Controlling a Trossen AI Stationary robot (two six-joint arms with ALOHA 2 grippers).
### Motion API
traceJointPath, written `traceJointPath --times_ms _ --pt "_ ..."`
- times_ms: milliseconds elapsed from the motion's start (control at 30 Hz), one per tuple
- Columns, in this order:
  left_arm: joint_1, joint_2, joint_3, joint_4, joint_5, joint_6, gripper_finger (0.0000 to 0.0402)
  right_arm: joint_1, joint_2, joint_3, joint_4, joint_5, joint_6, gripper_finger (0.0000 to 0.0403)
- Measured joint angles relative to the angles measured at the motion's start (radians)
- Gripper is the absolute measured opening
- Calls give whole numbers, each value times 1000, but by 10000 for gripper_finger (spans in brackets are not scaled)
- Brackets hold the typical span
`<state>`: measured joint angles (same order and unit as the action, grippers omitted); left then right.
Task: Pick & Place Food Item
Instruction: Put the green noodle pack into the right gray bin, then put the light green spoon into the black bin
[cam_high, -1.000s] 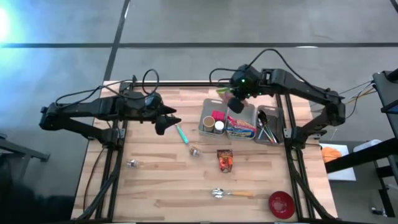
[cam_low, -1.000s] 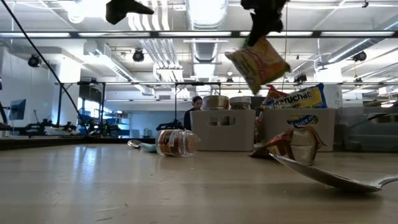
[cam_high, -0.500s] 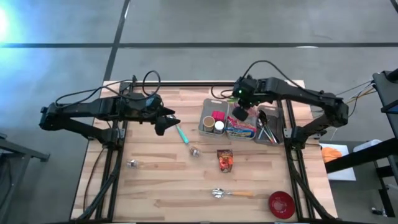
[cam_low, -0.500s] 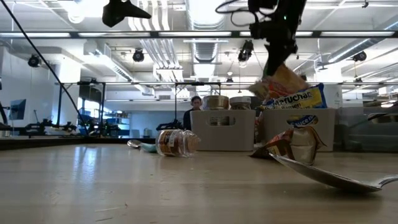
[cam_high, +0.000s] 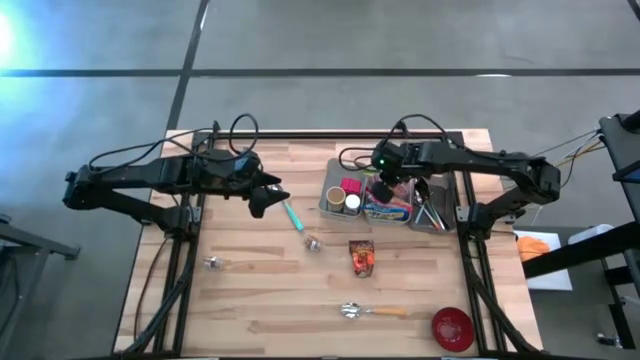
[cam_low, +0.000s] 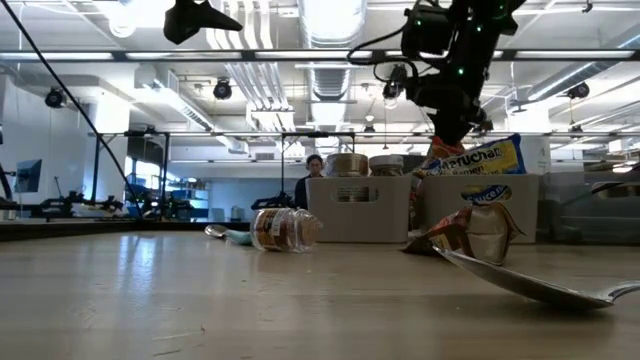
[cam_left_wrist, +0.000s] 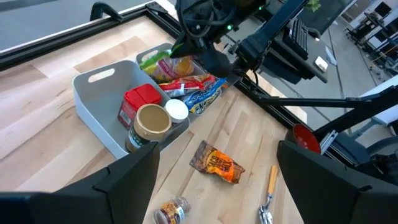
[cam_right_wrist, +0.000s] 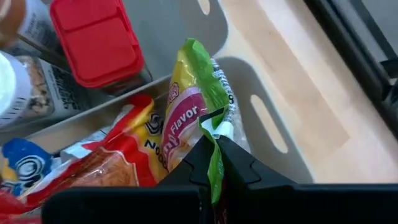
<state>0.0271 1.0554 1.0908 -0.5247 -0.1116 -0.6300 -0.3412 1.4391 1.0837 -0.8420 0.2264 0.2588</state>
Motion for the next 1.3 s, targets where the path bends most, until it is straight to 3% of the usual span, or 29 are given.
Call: traceJointPath --times_ms 233,533,967,1300 --pt "0 0 0 0 0 0 331 0 0 -75 128 -93 12 8" --pt "0 0 0 0 0 -8 331 0 -1 -80 135 -135 48 16" --pt "1 0 -1 -104 0 -31 331 1 -73 -75 64 -185 49 191" --pt "1 1 -1 -170 0 -86 331 1 -288 -70 9 -175 94 215"
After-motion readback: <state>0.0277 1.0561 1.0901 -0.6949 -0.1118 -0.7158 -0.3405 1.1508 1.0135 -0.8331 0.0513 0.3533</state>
